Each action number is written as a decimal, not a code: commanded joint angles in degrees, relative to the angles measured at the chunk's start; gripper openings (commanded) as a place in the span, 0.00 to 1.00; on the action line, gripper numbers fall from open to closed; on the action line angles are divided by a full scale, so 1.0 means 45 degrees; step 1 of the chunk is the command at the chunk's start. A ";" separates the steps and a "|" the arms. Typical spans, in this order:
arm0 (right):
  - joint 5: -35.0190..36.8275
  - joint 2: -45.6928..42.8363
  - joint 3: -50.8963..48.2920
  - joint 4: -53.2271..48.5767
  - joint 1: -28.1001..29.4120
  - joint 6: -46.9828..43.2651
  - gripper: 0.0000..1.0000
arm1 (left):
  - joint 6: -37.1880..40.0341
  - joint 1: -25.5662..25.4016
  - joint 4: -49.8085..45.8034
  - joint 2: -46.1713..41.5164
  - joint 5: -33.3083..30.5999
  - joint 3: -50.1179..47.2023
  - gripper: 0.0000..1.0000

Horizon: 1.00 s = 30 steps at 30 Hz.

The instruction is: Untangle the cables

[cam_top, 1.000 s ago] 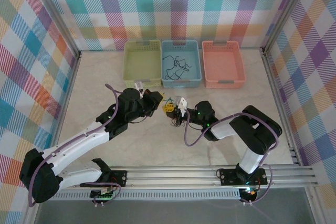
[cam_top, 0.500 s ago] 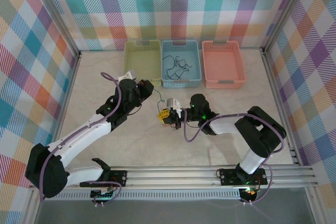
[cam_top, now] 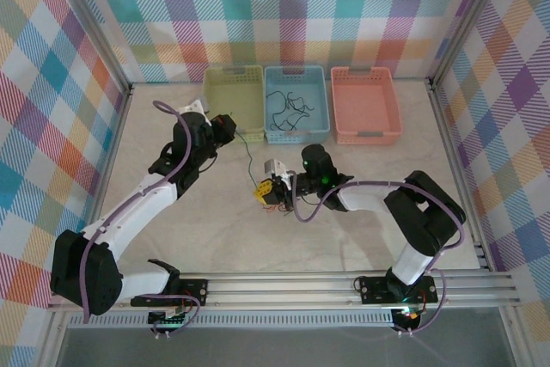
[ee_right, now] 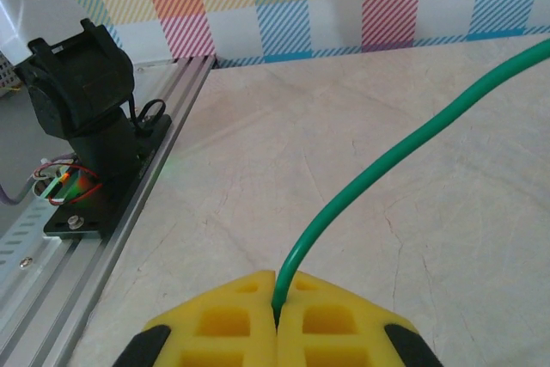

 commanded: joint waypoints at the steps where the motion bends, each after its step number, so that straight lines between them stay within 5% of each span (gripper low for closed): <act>1: -0.0971 0.0426 0.0558 -0.2421 0.0306 -0.0908 0.00 | -0.0217 0.0559 0.0560 -0.0141 0.0370 0.0800 0.00; 16: 0.0883 0.0798 0.1374 -0.3944 0.0306 -0.0628 0.00 | -0.0416 0.1382 -0.0973 -0.2004 0.1192 0.1666 0.00; 23: 0.1694 0.0456 0.0962 -0.3127 0.0306 -0.0424 0.00 | -0.0642 0.1467 -0.5424 -0.1251 0.0789 0.3263 0.00; 24: 0.1804 0.0418 0.0888 -0.3042 0.0308 -0.0408 0.00 | -0.0639 0.1498 -0.5552 -0.1086 0.1092 0.3298 0.06; 27: 0.2151 0.0357 0.0805 -0.2912 0.0305 -0.0368 0.00 | -0.0820 0.1574 -0.5887 -0.0805 0.1647 0.3193 0.56; 30: 0.2628 0.0379 0.0837 -0.2954 0.0306 -0.0326 0.00 | -0.0860 0.1597 -0.6028 -0.1009 0.2013 0.2828 0.78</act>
